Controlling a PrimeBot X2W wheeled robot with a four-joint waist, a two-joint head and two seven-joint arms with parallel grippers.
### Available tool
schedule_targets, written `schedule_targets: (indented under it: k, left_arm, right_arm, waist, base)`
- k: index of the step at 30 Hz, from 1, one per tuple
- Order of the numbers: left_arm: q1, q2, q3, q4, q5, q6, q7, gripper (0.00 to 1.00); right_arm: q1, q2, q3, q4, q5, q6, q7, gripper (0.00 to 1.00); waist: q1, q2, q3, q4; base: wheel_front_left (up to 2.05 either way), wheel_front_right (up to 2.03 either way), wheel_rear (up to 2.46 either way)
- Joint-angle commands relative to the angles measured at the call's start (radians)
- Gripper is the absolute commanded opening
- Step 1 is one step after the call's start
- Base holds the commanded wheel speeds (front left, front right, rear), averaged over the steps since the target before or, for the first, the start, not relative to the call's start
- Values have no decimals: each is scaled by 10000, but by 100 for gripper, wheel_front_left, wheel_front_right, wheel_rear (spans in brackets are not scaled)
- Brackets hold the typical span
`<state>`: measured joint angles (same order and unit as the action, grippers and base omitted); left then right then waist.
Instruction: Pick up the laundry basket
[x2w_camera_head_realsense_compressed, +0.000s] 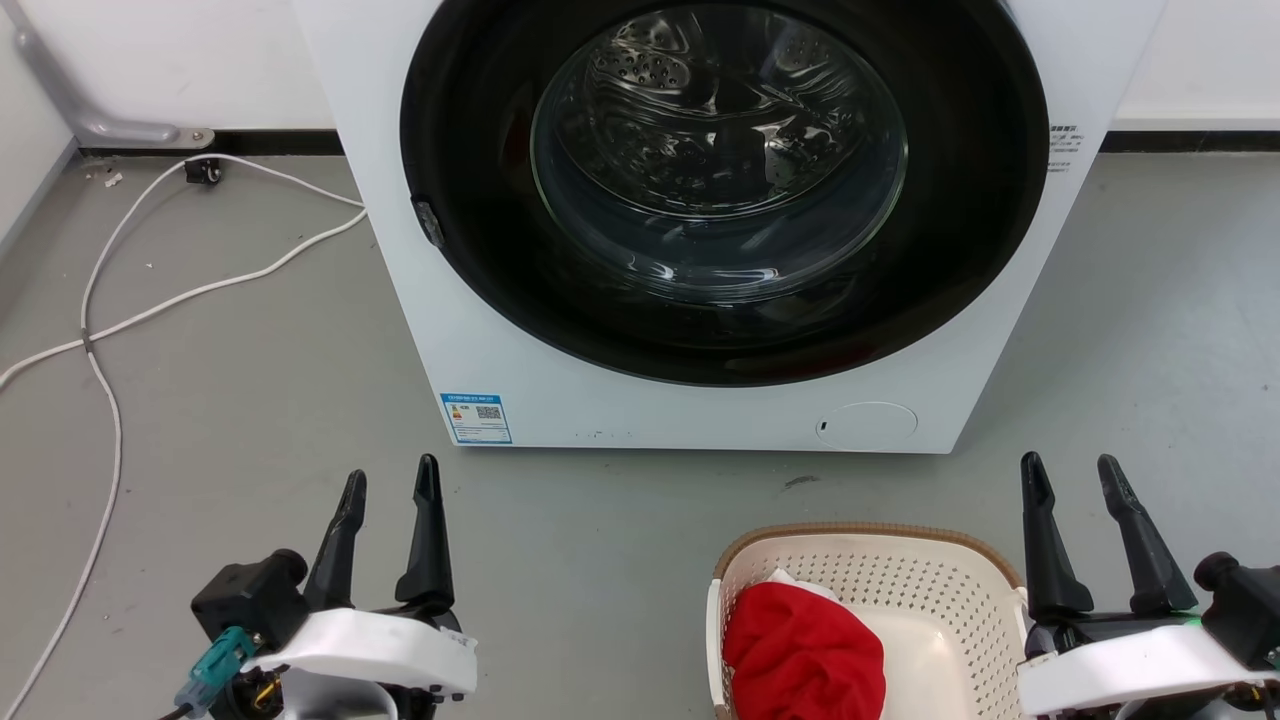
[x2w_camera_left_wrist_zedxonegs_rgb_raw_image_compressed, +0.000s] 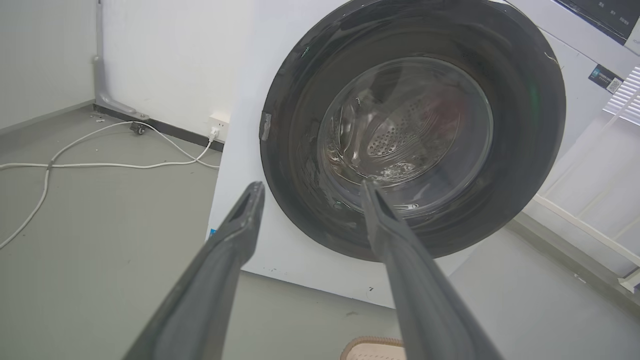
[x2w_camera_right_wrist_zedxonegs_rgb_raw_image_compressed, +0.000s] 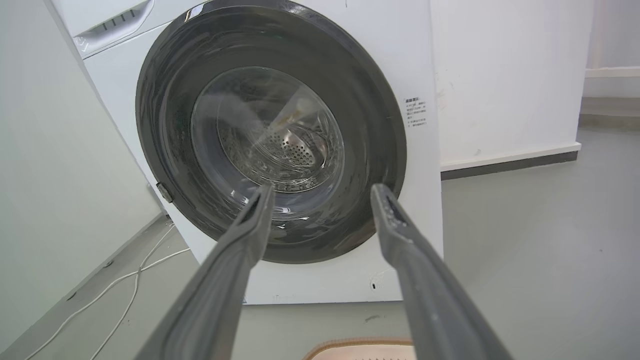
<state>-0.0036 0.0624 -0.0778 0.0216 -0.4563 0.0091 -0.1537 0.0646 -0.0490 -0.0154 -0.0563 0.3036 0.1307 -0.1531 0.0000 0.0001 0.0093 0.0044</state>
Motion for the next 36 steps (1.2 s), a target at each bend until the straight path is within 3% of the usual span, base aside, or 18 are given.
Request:
schedule_targets:
  k: [1, 36]
  left_arm:
    - [46, 83, -66, -156, 287, 55, -109, 100]
    - [395, 164, -611, -421, 3406, 451, -862, 100]
  right_arm:
    - [92, -26, -7, -170, -331, 0, -104, 100]
    - [616, -21, -49, -763, -2984, 0, -867, 100]
  waist:
    - [0, -1, -4, -1]
    - [0, -1, -60, -1]
  base:
    - [0, 0, 0]
    - [0, 0, 0]
